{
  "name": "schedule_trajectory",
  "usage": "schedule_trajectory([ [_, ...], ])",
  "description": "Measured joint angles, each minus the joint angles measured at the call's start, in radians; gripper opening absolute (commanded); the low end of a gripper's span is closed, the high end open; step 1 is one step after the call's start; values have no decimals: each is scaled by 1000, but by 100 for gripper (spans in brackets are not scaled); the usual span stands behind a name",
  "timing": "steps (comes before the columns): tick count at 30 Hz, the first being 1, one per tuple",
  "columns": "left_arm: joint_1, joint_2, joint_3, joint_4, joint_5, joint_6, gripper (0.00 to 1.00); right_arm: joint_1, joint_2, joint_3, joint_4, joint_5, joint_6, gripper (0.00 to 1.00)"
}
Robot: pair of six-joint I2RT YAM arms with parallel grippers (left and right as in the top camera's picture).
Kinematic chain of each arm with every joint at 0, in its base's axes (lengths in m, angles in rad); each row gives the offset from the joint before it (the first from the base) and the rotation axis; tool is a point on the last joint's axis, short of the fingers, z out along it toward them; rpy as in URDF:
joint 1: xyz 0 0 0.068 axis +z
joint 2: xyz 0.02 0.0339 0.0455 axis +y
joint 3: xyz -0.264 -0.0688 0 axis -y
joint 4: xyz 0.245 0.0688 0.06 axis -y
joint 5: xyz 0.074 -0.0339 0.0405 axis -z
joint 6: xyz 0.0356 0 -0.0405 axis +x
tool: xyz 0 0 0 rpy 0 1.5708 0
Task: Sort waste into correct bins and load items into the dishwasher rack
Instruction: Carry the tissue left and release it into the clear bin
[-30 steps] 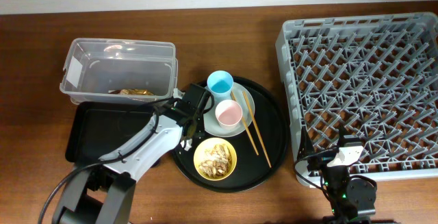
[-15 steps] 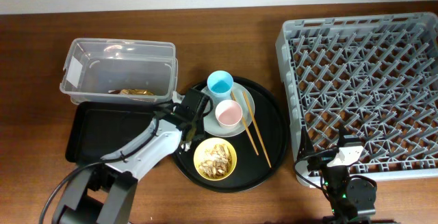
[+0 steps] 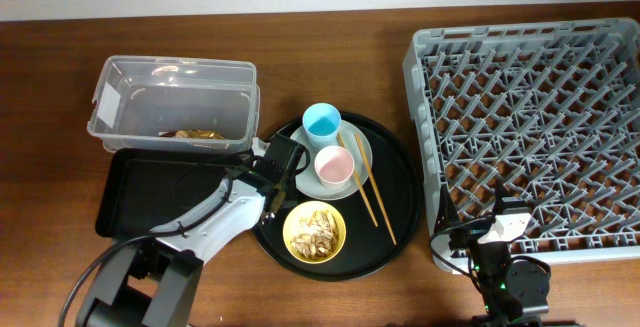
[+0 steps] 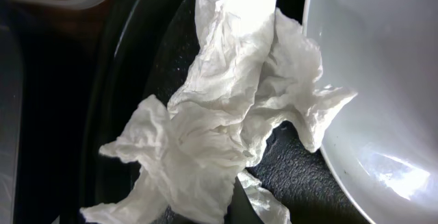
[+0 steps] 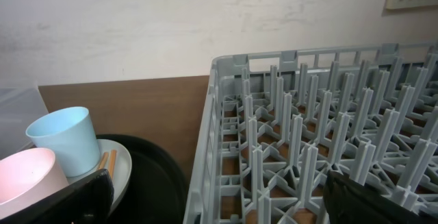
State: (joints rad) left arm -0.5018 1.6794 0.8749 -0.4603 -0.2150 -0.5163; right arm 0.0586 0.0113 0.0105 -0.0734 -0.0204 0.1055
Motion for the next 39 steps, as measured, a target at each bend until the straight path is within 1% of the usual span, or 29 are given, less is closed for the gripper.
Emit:
schedule_trajectory([
  [2, 0, -6, 2, -19, 0, 1, 0, 0, 0, 0, 0, 0, 0, 98],
  [5, 0, -65, 18, -63, 0, 10, 0, 0, 0, 0, 0, 0, 0, 98],
  [10, 0, -262, 82, -70, -24, 46, 0, 0, 0, 0, 0, 0, 0, 98],
  [14, 0, -398, 87, -66, -112, 56, 0, 0, 0, 0, 0, 0, 0, 98],
  [16, 0, -439, 87, -46, -185, 60, 0, 0, 0, 0, 0, 0, 0, 98],
  [19, 10, -455, 88, 7, -270, 64, 0, 0, 0, 0, 0, 0, 0, 98],
  [23, 96, -451, 88, 119, -316, 71, 0, 0, 0, 0, 0, 0, 0, 98],
  [25, 156, -435, 89, 193, -289, 83, 0, 0, 0, 0, 0, 0, 0, 98],
  [27, 217, -409, 90, 243, -230, 95, 0, 0, 0, 0, 0, 0, 0, 98],
  [29, 297, -360, 90, 290, -131, 106, 1, 0, 0, 0, 0, 0, 0, 98],
  [33, 424, -250, 90, 325, 43, 110, 3, 0, 0, 0, 0, 0, 0, 98],
  [34, 451, -217, 90, 327, 87, 110, 11, 0, 0, 0, 0, 0, -1, 98],
  [35, 475, -182, 90, 327, 124, 110, 32, 0, 0, 0, 0, 0, 0, 98],
  [36, 489, -158, 90, 327, 148, 112, 47, 0, 0, 0, 0, 0, 0, 98],
  [37, 501, -137, 90, 327, 168, 120, 57, 0, 0, 0, 0, 0, 0, 98],
  [39, 526, -80, 90, 326, 217, 121, 70, 0, 0, 0, 0, 0, 0, 98],
])
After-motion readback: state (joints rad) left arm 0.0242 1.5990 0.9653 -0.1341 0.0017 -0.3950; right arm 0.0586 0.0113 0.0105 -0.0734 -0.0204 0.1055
